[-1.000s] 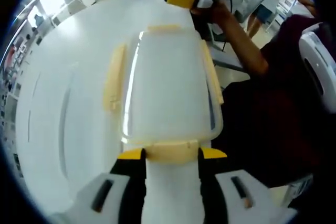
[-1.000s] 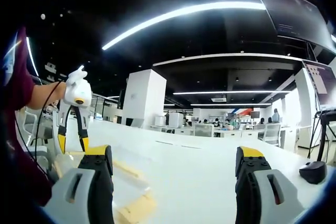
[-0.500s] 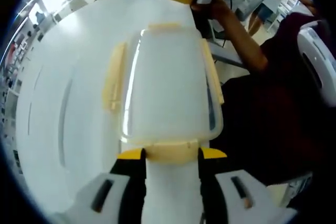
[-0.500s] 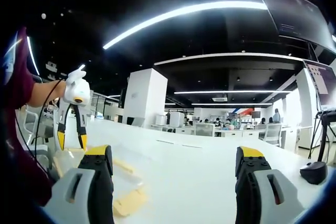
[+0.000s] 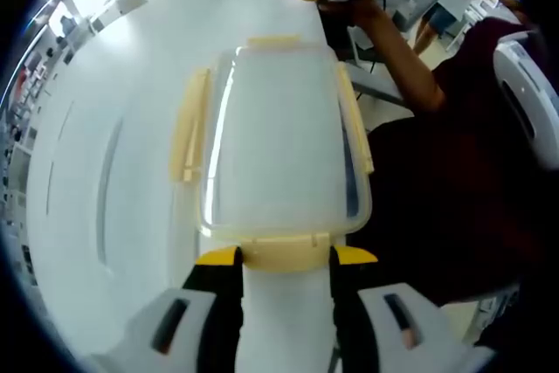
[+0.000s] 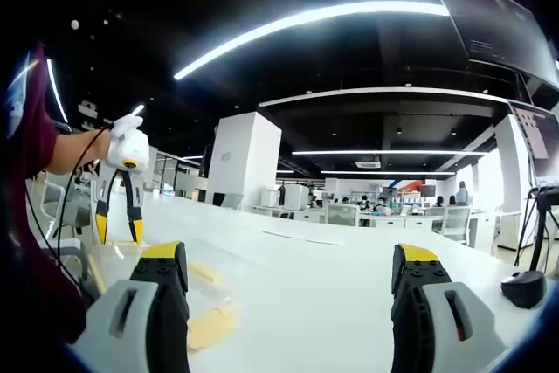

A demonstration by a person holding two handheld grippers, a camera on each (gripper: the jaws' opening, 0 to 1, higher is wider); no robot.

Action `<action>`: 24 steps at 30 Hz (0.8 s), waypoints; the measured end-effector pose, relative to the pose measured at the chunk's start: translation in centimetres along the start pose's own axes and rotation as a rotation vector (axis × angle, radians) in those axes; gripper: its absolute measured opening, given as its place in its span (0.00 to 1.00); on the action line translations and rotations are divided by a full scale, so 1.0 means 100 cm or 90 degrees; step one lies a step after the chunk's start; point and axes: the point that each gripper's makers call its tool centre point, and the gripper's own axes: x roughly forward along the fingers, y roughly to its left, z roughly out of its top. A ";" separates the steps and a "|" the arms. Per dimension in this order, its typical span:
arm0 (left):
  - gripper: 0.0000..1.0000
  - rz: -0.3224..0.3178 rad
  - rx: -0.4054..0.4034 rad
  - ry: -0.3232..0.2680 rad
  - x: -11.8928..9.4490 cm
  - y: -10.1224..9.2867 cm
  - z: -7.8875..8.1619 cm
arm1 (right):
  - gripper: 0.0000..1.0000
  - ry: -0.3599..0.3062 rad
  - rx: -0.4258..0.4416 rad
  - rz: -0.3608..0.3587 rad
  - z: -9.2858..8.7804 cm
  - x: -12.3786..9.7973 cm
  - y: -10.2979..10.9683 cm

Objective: Snap each plastic latch of the storage box into its locked position after aligning the lid with the box until every specified latch is closed and the lid sits flush.

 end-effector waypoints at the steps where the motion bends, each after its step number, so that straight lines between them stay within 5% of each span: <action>1: 0.38 0.000 -0.001 -0.001 0.000 0.000 -0.001 | 0.99 0.000 0.000 0.000 0.000 0.000 0.000; 24: 0.38 0.001 -0.011 0.004 -0.008 0.001 -0.027 | 0.99 0.018 -0.013 0.016 -0.007 0.005 0.009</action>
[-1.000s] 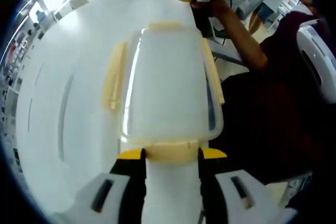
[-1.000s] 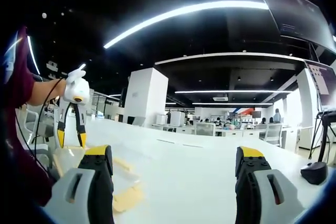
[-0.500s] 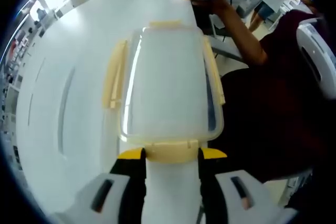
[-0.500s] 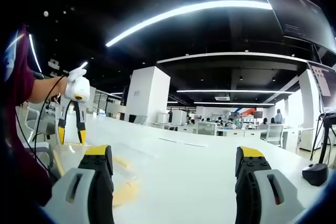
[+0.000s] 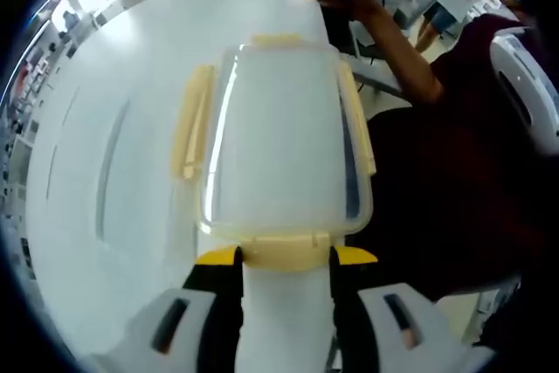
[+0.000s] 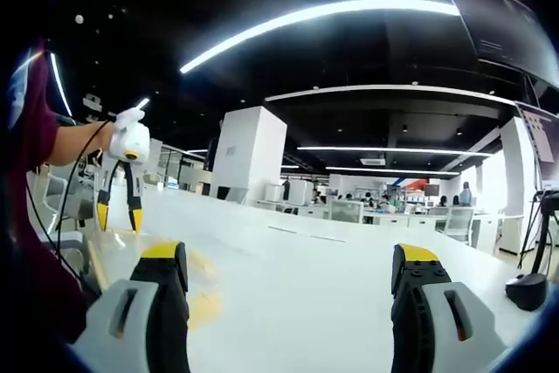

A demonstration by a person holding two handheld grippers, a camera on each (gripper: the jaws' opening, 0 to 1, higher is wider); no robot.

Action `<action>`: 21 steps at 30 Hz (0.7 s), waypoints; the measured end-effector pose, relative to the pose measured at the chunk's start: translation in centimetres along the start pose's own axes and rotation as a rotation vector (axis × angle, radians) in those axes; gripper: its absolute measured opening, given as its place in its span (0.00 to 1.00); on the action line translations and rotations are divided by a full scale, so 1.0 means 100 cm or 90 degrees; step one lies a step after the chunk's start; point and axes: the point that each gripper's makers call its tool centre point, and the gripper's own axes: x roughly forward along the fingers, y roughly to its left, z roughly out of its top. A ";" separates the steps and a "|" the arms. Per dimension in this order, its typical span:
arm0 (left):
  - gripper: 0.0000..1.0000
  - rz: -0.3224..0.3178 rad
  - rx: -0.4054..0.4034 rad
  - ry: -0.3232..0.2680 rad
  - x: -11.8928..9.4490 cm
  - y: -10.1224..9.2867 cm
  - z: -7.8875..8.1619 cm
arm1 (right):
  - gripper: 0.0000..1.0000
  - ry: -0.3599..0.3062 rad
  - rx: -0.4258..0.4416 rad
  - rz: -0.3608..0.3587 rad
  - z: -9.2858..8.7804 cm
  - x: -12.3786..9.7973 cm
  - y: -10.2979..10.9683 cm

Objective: Snap each plastic latch of the storage box into its locked position after aligning the lid with the box until every specified latch is closed and the lid sits flush.

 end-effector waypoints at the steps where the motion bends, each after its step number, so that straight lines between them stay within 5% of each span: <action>1: 0.38 0.000 -0.001 0.000 0.000 0.001 -0.001 | 0.99 0.000 0.000 0.001 0.000 0.000 0.000; 21: 0.37 0.003 -0.014 0.014 -0.001 0.005 -0.016 | 0.99 0.014 -0.007 0.012 -0.008 0.004 0.005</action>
